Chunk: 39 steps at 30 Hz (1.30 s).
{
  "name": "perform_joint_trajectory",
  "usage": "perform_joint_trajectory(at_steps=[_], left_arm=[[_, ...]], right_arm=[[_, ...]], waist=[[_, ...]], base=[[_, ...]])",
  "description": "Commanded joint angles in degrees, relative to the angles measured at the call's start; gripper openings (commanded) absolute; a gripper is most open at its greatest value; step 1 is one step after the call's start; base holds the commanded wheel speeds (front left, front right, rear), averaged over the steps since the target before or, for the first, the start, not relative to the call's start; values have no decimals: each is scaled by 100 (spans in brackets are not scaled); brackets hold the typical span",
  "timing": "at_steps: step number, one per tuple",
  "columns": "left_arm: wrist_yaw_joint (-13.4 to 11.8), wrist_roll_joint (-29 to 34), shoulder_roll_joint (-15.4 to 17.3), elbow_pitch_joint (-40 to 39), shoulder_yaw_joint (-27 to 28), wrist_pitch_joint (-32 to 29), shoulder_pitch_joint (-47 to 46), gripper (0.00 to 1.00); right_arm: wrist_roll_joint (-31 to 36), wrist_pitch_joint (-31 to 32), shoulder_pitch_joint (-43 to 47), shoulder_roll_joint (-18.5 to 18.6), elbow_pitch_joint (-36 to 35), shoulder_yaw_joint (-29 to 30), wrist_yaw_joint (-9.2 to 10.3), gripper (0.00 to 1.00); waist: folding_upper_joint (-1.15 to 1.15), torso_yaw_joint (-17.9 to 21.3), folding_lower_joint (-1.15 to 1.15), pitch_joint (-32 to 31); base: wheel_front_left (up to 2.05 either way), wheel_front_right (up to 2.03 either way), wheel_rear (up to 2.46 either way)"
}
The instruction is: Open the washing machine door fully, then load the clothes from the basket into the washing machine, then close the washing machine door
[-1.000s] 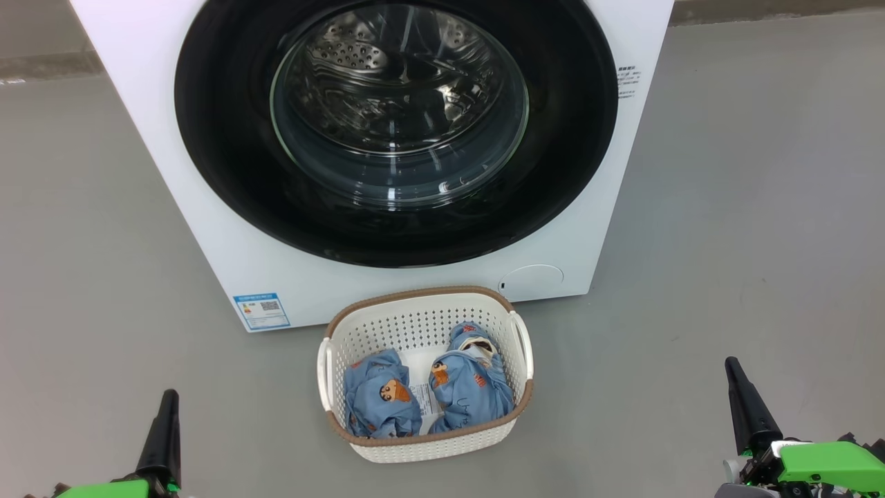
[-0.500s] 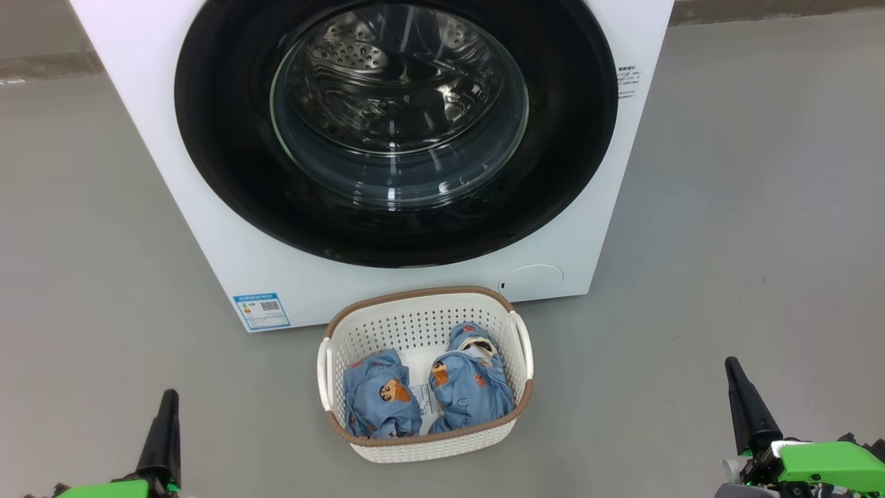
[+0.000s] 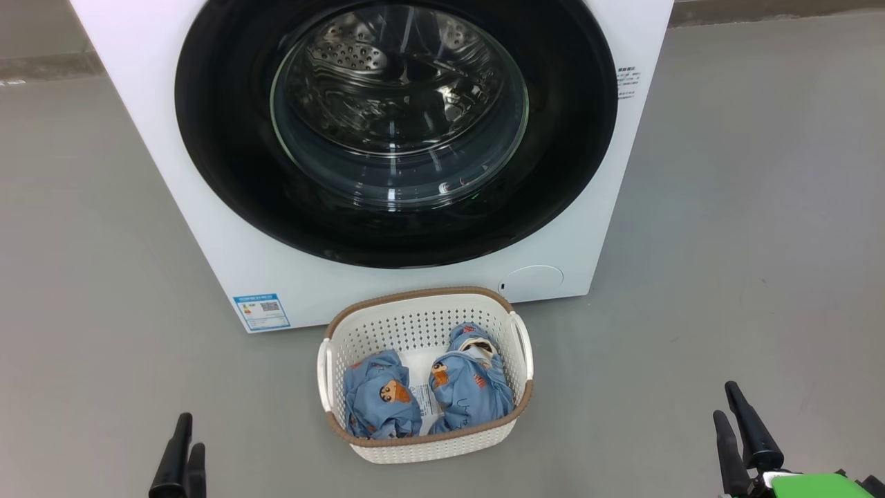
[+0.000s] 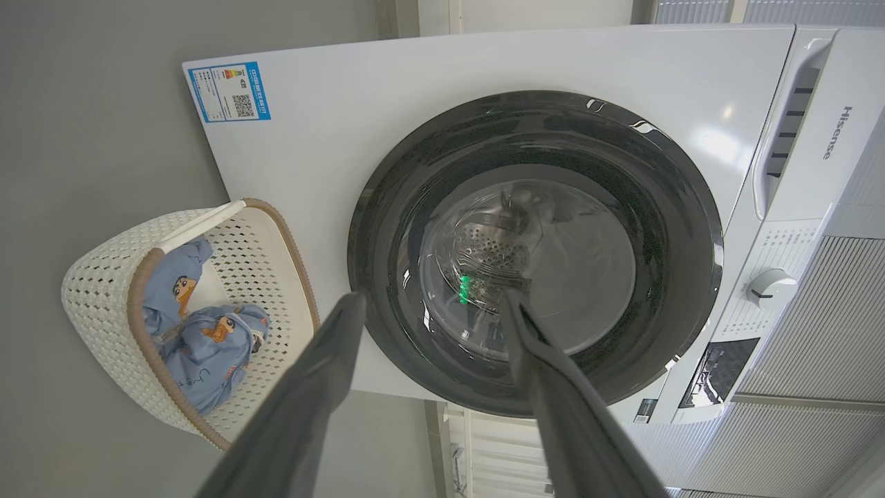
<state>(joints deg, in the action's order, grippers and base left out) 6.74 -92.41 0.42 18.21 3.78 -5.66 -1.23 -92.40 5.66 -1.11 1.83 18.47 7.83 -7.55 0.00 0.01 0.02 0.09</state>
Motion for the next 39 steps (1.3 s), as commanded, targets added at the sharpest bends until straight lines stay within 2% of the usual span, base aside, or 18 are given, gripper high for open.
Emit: perform_joint_trajectory(at_steps=[1, 6, 22, 29, 37, 39], left_arm=[[10, 35, 87, -195, -6, 51, -174, 100], [12, 49, 93, -237, -38, 104, -188, 100], [21, 104, 127, -390, -168, 333, -254, 100], [25, 264, 192, -460, -253, 479, -286, 100], [30, 987, 305, -435, -333, 677, -318, 100], [31, 1456, 326, -466, -313, 729, -331, 100]], right_arm=[[40, -54, -143, 45, -189, -13, 0, 100], [67, -95, -135, 51, -236, -27, 1, 100], [180, -296, -121, 93, -416, -97, 1, 100], [452, -446, -133, 184, -427, -200, 2, 100], [1219, -668, -193, 303, -369, -325, 2, 100], [1675, -734, -224, 319, -334, -303, 2, 100]], waist=[[0, 0, 7, -3], [0, 0, -2, 9], [0, -3, -2, 7], [0, -7, -2, 8], [0, -18, -2, -7], [0, -24, -2, -10]], base=[[0, 0, 0], [0, 0, 0], [0, 0, 0], [0, 0, 0], [0, 0, 0], [0, 0, 0]])
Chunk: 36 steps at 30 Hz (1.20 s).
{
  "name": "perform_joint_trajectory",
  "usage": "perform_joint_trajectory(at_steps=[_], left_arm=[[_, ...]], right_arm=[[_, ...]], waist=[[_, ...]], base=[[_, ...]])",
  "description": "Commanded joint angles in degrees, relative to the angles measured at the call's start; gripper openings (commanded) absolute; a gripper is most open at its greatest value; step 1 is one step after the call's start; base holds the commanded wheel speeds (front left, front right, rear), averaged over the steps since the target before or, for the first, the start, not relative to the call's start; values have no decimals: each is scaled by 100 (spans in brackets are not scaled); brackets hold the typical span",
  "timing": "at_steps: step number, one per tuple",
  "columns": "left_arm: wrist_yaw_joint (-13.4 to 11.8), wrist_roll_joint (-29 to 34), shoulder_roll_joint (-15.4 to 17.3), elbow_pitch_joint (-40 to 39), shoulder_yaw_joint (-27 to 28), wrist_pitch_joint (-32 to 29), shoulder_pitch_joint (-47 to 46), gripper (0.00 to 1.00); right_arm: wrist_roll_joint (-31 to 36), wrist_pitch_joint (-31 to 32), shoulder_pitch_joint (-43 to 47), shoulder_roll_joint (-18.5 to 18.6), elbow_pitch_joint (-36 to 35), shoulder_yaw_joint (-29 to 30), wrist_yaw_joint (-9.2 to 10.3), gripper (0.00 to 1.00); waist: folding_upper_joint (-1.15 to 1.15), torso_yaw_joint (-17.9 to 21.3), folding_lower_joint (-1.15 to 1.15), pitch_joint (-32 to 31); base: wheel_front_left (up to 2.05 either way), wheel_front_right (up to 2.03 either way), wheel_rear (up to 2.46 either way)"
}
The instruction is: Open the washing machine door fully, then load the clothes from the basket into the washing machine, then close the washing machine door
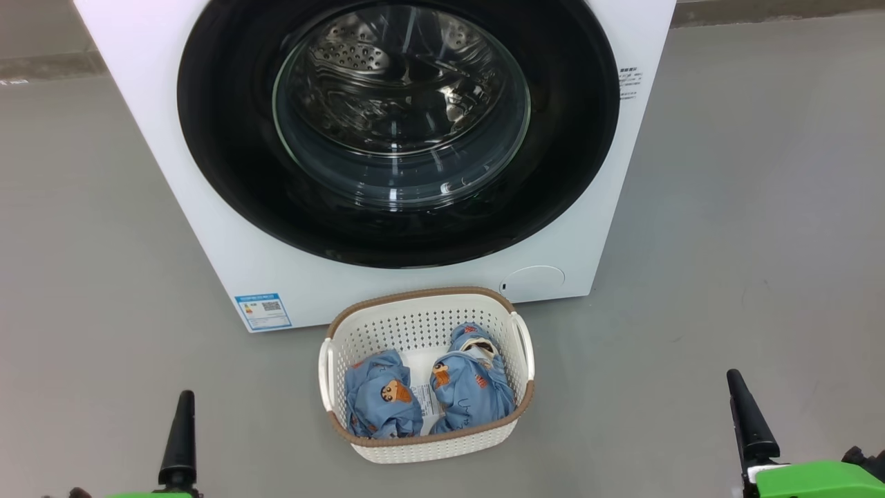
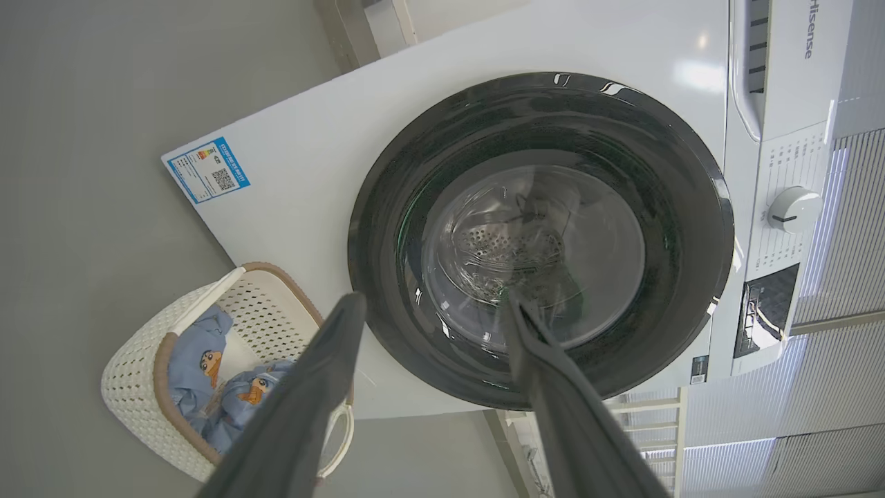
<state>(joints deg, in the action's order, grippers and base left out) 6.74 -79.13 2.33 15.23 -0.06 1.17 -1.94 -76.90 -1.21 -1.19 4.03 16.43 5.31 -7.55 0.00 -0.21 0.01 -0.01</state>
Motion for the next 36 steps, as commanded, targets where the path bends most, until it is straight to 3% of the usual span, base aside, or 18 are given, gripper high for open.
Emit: perform_joint_trajectory(at_steps=[1, 23, 36], left_arm=[[31, 295, 131, -187, 80, 63, -260, 100], [-206, 3102, 185, -358, -111, 420, -185, 100], [-308, 4268, 194, -334, -221, 657, -186, 100]], right_arm=[[284, -66, -225, 95, -124, -39, 2, 100], [3426, -399, -246, -106, -257, 159, 4, 100], [4506, -465, -260, -136, -340, 158, 4, 100]], waist=[[0, -3, -1, -2], [0, 1, -1, -39], [0, -24, -1, -38]], base=[[0, 0, 0], [0, 0, 0], [0, 0, 0]])
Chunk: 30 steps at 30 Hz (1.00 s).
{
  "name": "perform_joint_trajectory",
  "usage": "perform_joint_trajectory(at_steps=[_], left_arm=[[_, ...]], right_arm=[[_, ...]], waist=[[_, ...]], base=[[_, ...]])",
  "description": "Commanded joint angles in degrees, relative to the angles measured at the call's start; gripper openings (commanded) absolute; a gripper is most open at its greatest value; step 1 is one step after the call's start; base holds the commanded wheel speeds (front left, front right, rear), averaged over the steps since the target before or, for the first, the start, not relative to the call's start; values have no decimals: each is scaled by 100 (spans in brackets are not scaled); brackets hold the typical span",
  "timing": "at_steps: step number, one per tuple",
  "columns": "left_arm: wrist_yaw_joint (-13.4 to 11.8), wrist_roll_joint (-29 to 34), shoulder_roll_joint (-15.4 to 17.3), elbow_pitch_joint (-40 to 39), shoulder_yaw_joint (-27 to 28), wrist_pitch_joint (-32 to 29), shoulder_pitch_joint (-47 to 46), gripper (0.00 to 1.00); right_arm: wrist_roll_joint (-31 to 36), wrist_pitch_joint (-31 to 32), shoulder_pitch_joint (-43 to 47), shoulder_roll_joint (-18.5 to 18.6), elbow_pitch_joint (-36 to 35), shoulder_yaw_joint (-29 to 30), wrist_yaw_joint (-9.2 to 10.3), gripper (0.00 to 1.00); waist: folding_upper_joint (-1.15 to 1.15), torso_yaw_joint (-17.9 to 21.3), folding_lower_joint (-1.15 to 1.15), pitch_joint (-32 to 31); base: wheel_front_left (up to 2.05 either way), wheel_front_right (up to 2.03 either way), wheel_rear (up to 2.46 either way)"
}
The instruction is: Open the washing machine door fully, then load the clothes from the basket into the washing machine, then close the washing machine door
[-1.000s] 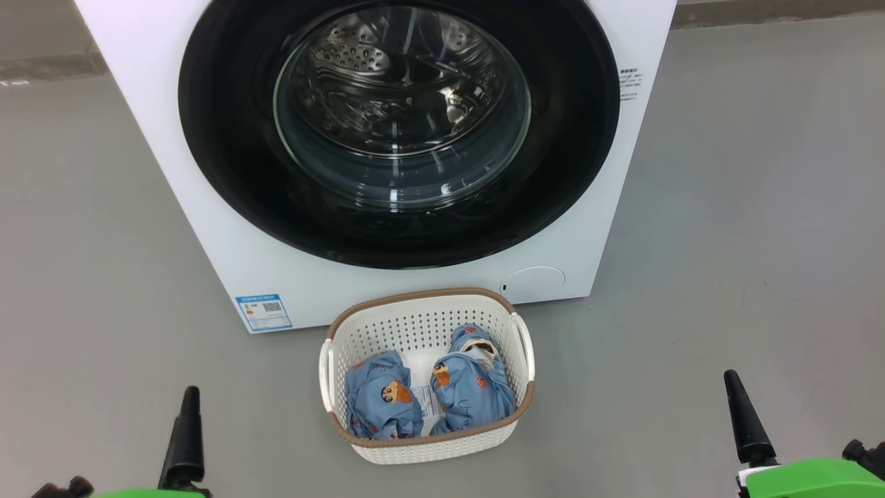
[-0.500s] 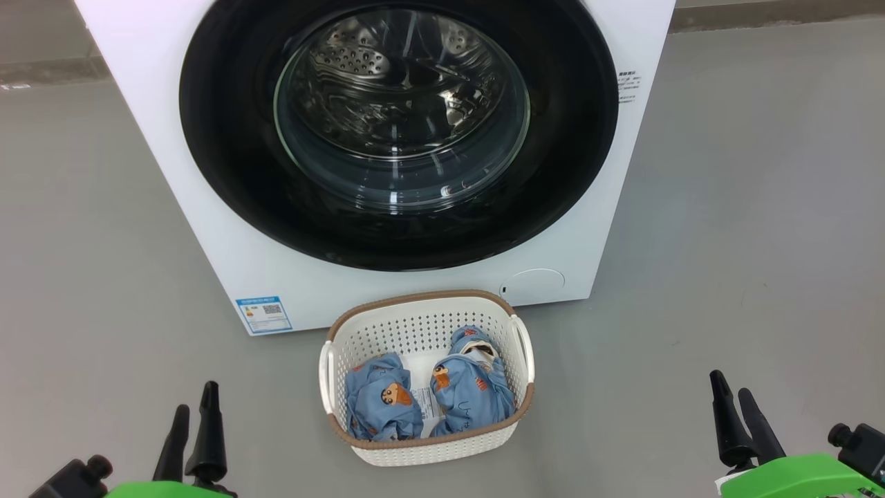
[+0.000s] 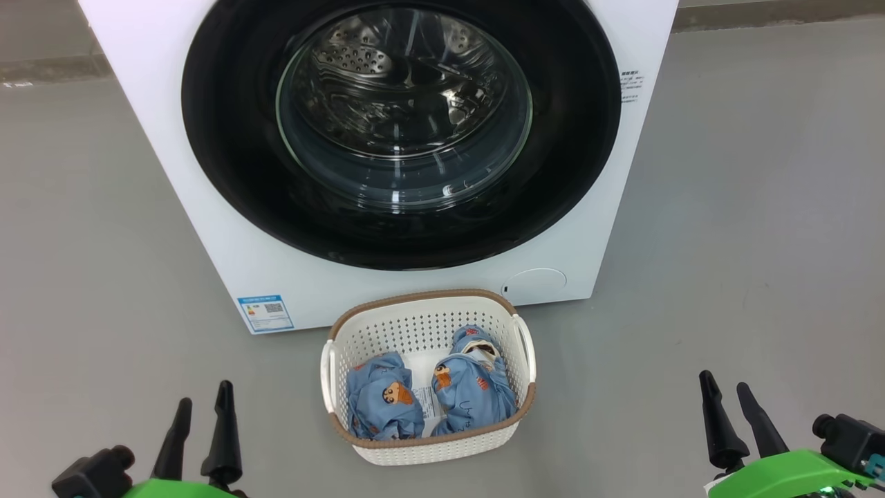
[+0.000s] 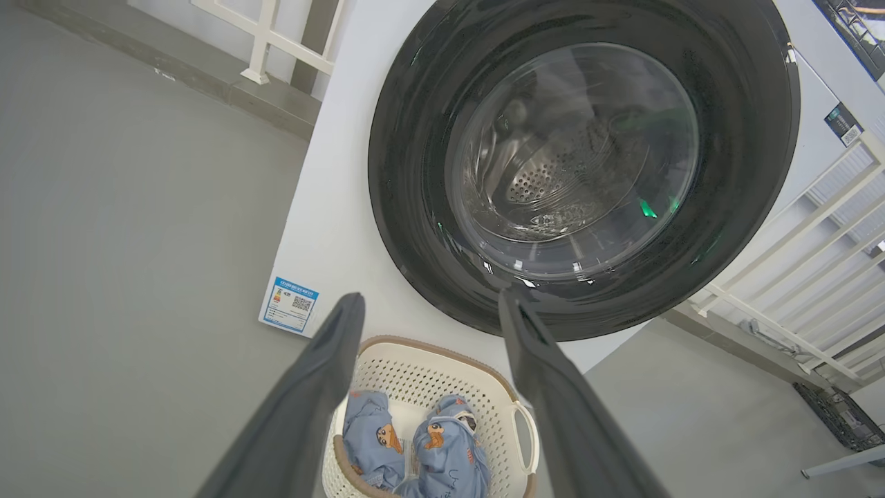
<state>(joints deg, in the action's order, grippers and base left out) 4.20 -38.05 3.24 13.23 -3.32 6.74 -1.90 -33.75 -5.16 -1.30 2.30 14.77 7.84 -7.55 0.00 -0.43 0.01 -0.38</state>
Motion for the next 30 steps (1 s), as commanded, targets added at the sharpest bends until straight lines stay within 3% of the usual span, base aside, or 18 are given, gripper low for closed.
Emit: perform_joint_trajectory(at_steps=[1, 30], left_arm=[[-57, 231, 104, -117, 96, 117, -195, 100], [-136, 1900, 82, 231, -86, 592, -348, 100]], right_arm=[[257, -75, -251, 37, -177, -97, 4, 100], [2007, -194, -211, 51, -457, -479, 6, 100]], waist=[[0, -6, 0, -3], [0, -56, 0, -8]], base=[[0, 0, 0], [0, 0, 0]])
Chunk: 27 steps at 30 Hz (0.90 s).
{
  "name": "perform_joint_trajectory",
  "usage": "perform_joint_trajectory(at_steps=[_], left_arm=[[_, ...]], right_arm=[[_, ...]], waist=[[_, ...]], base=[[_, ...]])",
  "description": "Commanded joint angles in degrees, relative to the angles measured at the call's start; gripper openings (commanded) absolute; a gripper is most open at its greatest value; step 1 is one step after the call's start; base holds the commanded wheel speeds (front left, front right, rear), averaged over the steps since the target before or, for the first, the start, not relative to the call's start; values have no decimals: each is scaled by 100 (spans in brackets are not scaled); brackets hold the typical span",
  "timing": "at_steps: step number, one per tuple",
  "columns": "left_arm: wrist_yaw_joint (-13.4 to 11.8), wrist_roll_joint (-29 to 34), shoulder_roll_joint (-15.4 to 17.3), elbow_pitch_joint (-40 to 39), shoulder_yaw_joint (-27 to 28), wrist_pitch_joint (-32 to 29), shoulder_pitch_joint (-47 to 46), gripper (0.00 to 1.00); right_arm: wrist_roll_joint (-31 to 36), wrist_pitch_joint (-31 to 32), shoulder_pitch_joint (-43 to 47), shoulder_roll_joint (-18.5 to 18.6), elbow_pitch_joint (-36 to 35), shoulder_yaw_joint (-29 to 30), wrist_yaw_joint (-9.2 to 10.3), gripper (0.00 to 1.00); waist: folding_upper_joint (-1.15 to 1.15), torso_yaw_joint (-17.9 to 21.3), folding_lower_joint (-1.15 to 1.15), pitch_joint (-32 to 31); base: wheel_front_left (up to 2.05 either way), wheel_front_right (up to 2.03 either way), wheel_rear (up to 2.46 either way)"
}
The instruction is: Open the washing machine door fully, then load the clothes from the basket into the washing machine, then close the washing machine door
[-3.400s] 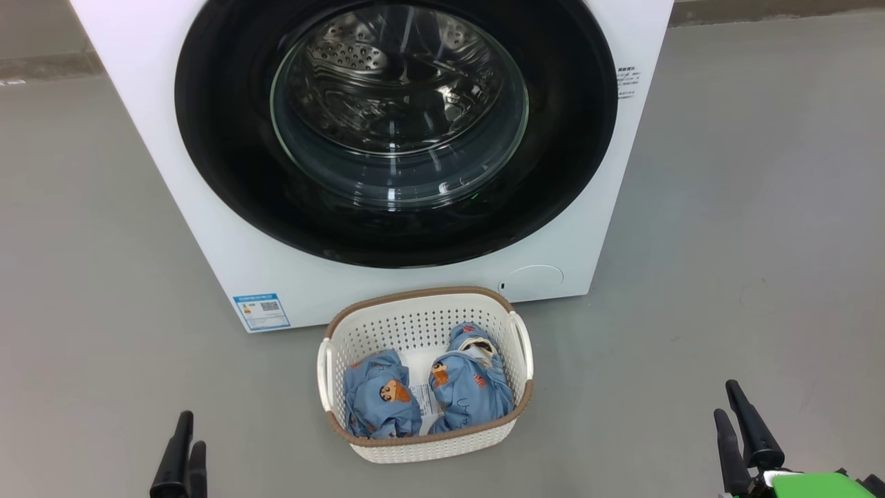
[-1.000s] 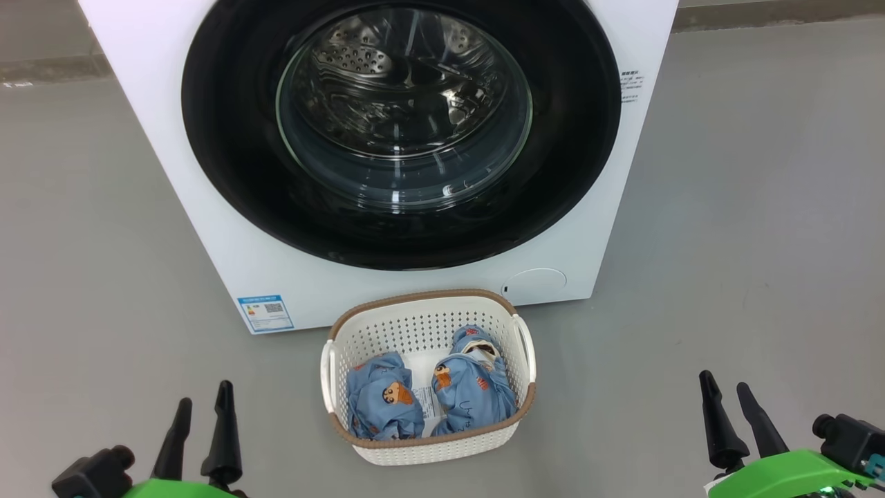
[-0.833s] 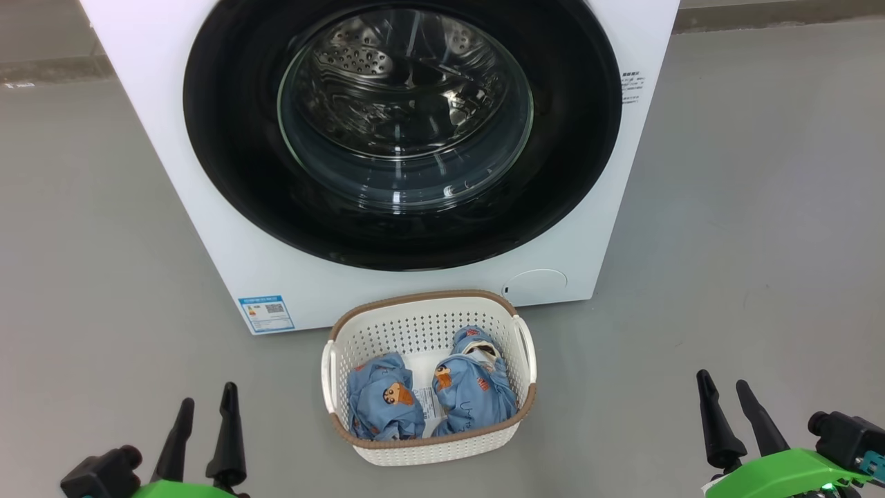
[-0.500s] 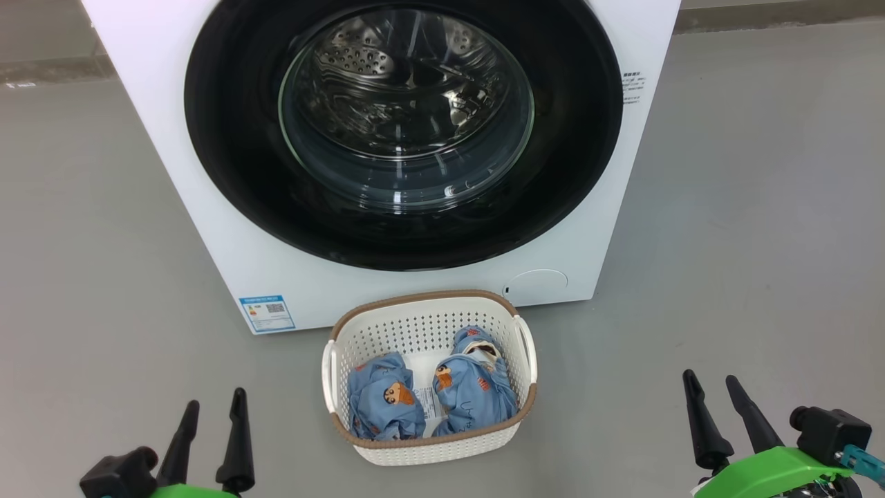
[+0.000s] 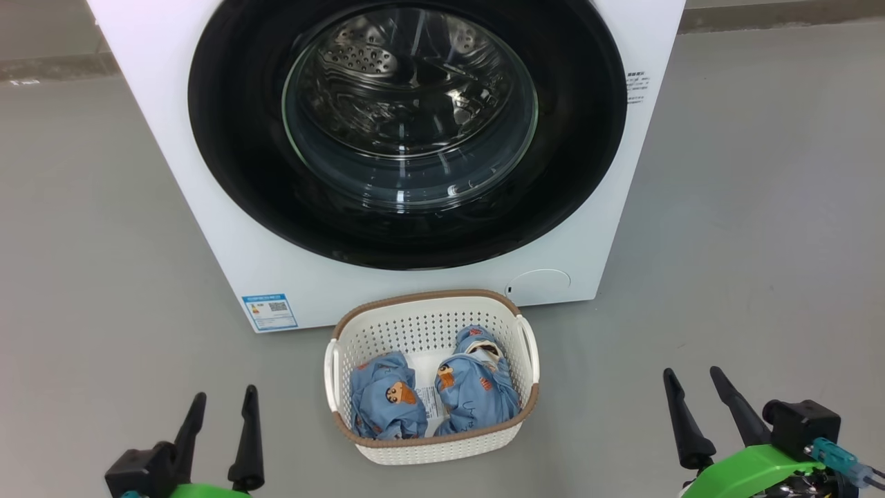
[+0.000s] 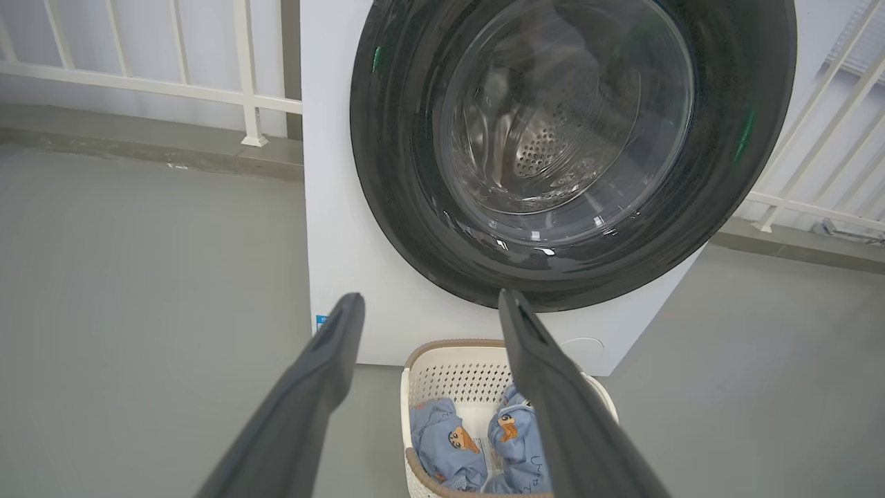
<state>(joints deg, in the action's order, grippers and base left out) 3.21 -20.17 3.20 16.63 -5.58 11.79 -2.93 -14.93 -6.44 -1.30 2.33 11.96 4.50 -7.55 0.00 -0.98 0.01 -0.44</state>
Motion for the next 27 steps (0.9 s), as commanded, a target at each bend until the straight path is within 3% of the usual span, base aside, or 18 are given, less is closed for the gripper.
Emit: perform_joint_trajectory(at_steps=[1, 14, 27], left_arm=[[-41, 165, 84, -98, 134, 103, -249, 100], [-154, 863, 86, 81, 49, 320, -314, 100], [-209, 792, 102, 175, 19, 320, -324, 100]], right_arm=[[187, -70, -202, 48, -190, -157, 6, 100], [985, -177, -149, 55, -317, -234, 6, 100], [881, -193, -150, 54, -283, -187, 6, 100]], waist=[[0, -4, 0, -6], [0, -24, 0, -24], [0, -7, 0, -47]], base=[[0, 0, 0], [0, 0, 0], [0, 0, 0]])
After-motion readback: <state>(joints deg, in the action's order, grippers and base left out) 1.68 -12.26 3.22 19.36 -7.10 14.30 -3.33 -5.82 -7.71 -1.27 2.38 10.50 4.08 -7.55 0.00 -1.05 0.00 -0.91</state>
